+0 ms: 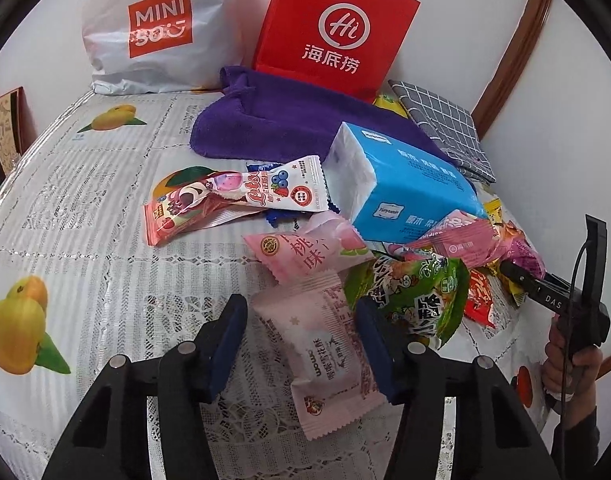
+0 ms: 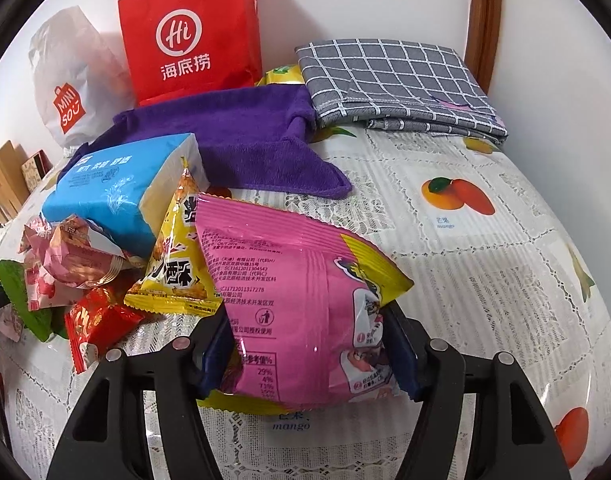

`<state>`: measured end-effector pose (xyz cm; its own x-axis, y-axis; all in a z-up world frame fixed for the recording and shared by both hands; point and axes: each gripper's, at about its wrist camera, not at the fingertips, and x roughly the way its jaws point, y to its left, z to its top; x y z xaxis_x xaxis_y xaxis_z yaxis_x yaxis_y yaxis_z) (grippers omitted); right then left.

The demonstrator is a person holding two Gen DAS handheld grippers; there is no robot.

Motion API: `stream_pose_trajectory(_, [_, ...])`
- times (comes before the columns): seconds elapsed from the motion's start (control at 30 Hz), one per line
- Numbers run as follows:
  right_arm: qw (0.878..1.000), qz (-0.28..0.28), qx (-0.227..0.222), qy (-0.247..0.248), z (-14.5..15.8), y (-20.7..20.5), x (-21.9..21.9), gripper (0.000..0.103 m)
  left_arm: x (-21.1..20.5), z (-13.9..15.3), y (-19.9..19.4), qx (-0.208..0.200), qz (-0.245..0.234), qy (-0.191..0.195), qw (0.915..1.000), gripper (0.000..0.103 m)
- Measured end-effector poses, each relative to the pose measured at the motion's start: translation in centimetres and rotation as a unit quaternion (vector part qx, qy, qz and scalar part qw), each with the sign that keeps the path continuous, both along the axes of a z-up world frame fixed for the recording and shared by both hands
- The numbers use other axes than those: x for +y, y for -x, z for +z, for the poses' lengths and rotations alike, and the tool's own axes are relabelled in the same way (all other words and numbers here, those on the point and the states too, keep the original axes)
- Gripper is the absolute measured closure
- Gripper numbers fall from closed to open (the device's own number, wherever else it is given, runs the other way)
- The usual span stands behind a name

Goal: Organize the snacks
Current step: 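Lift the pink bag with the right tool while the left tool grasps a pale pink wafer packet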

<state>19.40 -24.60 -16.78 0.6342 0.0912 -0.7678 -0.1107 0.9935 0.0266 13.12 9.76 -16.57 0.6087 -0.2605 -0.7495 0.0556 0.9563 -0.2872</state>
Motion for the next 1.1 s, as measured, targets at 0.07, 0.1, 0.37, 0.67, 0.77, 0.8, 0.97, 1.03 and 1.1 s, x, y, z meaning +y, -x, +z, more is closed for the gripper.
stream_pose_trajectory(0.07, [1.000, 0.000, 0.003, -0.004, -0.1, -0.1, -0.1, 0.037, -0.2, 0.0, 0.0, 0.000, 0.000, -0.005, 1.0000, 0.049])
stream_pose_trajectory(0.1, [1.000, 0.000, 0.005, -0.006, -0.1, -0.1, -0.2, 0.037, -0.3, 0.1, 0.0, 0.000, 0.000, -0.008, 1.0000, 0.049])
stream_pose_trajectory(0.37, [1.000, -0.007, 0.008, -0.018, -0.2, -0.3, -0.4, 0.037, -1.0, 0.1, -0.1, 0.001, -0.012, -0.024, 0.9996, 0.040])
stream_pose_trajectory(0.67, [1.000, -0.008, 0.017, -0.023, -0.5, -0.6, -0.5, 0.030, -1.6, 0.2, -0.1, 0.001, -0.024, -0.035, 0.9991, 0.030])
stream_pose_trajectory(0.77, [1.000, -0.007, 0.017, -0.024, -0.5, -0.5, -0.5, 0.030, -1.5, 0.2, 0.0, 0.001, -0.023, -0.029, 0.9993, 0.029])
stream_pose_trajectory(0.8, [1.000, -0.007, 0.017, -0.025, -0.5, -0.5, -0.5, 0.029, -1.5, 0.2, -0.1, 0.001, -0.022, -0.028, 0.9994, 0.029])
stream_pose_trajectory(0.97, [0.999, -0.003, 0.023, -0.034, -0.6, -0.6, -0.5, 0.026, -0.5, 0.3, 0.4, 0.008, 0.023, -0.050, 0.9984, 0.028])
stream_pose_trajectory(1.03, [0.999, -0.002, 0.023, -0.039, -0.6, -0.5, -0.6, 0.025, -0.4, 0.4, 0.9, 0.015, 0.029, -0.062, 0.9975, 0.028])
stream_pose_trajectory(1.1, [0.999, -0.001, 0.022, -0.046, -0.6, -0.4, -0.7, 0.025, -0.6, 0.5, 1.3, 0.020, 0.032, -0.075, 0.9965, 0.028])
